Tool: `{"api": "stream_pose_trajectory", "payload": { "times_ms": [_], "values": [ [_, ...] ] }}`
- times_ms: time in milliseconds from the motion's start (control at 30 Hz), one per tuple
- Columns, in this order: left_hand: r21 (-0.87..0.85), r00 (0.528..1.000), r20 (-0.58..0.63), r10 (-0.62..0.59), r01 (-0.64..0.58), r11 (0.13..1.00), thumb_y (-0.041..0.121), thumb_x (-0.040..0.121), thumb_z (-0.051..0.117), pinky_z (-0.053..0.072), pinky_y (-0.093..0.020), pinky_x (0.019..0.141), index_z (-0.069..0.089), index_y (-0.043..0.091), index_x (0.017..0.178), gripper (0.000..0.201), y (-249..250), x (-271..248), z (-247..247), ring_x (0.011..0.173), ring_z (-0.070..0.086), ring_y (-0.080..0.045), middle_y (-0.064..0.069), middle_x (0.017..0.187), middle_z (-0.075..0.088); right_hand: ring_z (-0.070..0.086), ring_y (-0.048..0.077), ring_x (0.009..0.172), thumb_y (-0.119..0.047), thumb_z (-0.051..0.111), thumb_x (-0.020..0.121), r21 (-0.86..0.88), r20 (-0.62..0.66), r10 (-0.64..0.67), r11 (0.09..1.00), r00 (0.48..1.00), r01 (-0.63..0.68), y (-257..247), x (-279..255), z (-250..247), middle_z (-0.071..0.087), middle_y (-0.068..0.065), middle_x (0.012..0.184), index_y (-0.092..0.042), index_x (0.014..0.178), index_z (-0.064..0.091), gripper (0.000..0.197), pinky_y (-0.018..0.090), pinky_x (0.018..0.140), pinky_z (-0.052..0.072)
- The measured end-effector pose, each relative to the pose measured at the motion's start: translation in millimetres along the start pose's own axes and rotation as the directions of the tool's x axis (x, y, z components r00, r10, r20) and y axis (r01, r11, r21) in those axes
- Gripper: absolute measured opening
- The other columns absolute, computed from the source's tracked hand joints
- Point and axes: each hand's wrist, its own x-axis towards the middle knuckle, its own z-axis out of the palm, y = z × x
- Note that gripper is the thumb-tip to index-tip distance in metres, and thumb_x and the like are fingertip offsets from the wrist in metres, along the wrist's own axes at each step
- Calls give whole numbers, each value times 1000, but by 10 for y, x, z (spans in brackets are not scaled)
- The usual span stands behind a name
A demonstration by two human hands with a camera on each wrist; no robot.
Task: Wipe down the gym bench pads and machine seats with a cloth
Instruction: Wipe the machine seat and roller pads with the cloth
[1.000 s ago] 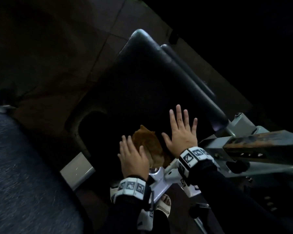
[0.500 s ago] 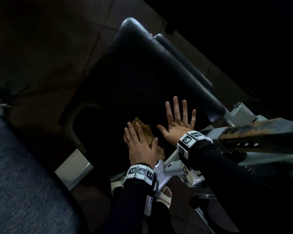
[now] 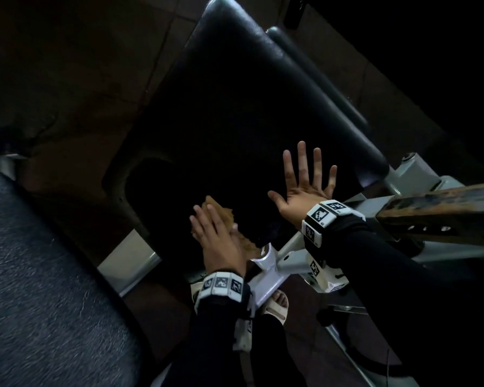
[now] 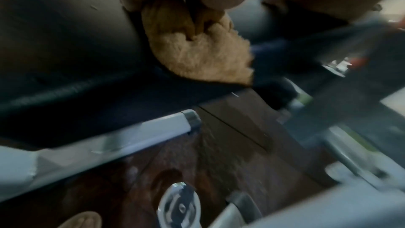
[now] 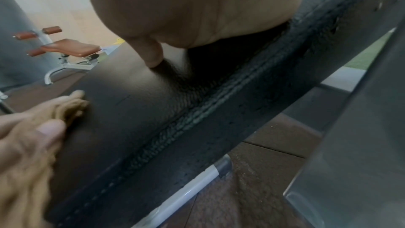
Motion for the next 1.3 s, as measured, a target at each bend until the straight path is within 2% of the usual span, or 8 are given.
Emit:
{"api": "stream_pose_trajectory", "payload": {
  "times_ms": [333, 400, 500, 633, 867, 1067, 1200, 1300],
  "values": [
    [-351, 844, -70, -532, 479, 805, 21, 100, 41, 8, -40, 117, 6, -6, 147, 65, -546, -161, -91, 144, 7, -40, -27, 155, 2, -46, 15, 128, -64, 36, 82, -1, -35, -10, 1000, 999, 10, 7, -2, 22, -41, -8, 146, -37, 141, -28, 90, 41, 94, -40],
    [-339, 858, -53, -511, 466, 817, 16, 99, 43, 9, -42, 116, 10, -9, 145, 62, -389, -307, -41, 142, 10, -45, -31, 153, 4, -46, 15, 128, -63, 37, 82, -1, -37, -8, 1000, 999, 8, 7, 4, 25, -41, -8, 146, -37, 141, -27, 91, 40, 94, -40],
    [-236, 975, -44, -219, 203, 950, 9, 97, 45, 10, -53, 117, 14, -13, 143, 59, -71, -472, 89, 141, 8, -49, -34, 151, 5, -48, 14, 126, -63, 38, 82, -16, -43, 5, 1000, 999, -6, 11, 9, 36, -42, -9, 145, -38, 140, -29, 92, 39, 93, -41],
    [-260, 994, -67, -83, 63, 964, 18, 99, 42, 4, -49, 117, 13, -1, 147, 59, 213, -281, 91, 144, 0, -40, -23, 156, 0, -48, 14, 126, -63, 39, 83, -13, -41, 8, 1000, 999, -8, 8, 14, 34, -43, -10, 144, -38, 139, -28, 91, 40, 93, -40],
    [-224, 962, -97, -254, 227, 948, 38, 89, 51, -1, -44, 119, 4, -5, 148, 87, -349, 155, -165, 145, -3, -32, -24, 156, -3, -47, 14, 127, -62, 39, 82, -2, -67, 5, 1000, 998, -5, -2, 1, 49, -40, -10, 146, -38, 141, -26, 91, 41, 95, -37],
    [-410, 799, -61, -598, 526, 745, 18, 101, 37, 9, -41, 116, 7, -5, 148, 60, -443, -183, -85, 143, 9, -41, -27, 155, 2, -40, 16, 133, -65, 31, 78, -2, -101, 3, 1000, 995, -3, -1, -5, 81, -34, -8, 150, -36, 144, -20, 88, 43, 98, -34],
    [-362, 912, -50, -408, 364, 858, 16, 100, 40, 4, -45, 115, 10, -5, 147, 59, -66, -381, 59, 143, 2, -44, -26, 155, -3, -37, 17, 134, -65, 31, 78, -26, -133, 16, 999, 991, -19, 16, 7, 110, -31, -7, 152, -35, 145, -18, 89, 43, 99, -35],
    [-320, 938, -84, -337, 295, 900, 18, 101, 38, 4, -48, 115, 9, -2, 148, 59, -6, -252, 59, 144, 1, -41, -23, 156, -3, -38, 17, 134, -65, 31, 77, -27, -131, 14, 999, 991, -17, 19, 22, 112, -32, -6, 151, -35, 145, -19, 90, 42, 98, -35]
  ]
}}
